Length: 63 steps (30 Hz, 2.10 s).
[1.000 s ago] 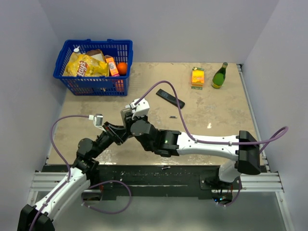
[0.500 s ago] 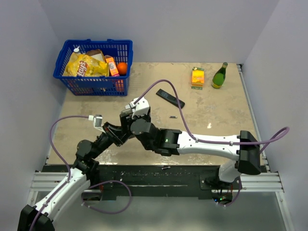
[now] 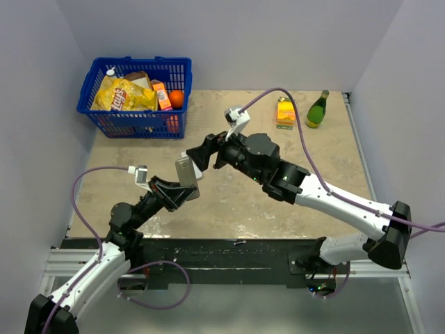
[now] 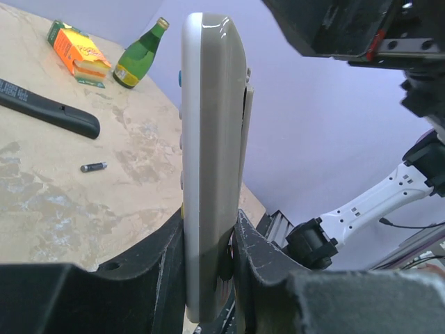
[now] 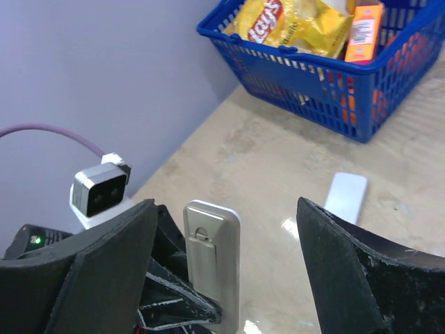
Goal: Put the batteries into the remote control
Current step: Load the battery cover into the remote control, then place the remote control at the center of the board.
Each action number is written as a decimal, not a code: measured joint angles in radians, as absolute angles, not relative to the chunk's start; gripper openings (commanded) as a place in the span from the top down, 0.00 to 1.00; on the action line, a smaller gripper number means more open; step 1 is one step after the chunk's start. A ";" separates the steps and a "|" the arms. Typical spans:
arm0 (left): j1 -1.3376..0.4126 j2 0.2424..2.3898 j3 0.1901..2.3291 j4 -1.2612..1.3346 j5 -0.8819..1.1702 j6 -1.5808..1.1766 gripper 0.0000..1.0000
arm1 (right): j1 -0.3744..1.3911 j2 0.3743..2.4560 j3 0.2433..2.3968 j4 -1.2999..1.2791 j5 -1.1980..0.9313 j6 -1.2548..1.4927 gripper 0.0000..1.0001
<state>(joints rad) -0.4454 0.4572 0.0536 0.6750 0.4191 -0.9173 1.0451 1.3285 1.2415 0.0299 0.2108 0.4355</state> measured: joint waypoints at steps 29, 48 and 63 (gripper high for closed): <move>-0.444 0.480 0.054 0.764 0.476 -0.964 1.00 | 0.861 1.435 1.003 0.453 -0.450 0.631 0.81; -0.445 0.491 0.112 0.552 0.415 -0.843 1.00 | 0.973 1.344 1.063 0.175 -0.102 0.516 0.02; -0.445 0.517 0.192 0.363 0.363 -0.703 1.00 | 1.055 1.555 1.152 0.090 0.137 0.543 0.30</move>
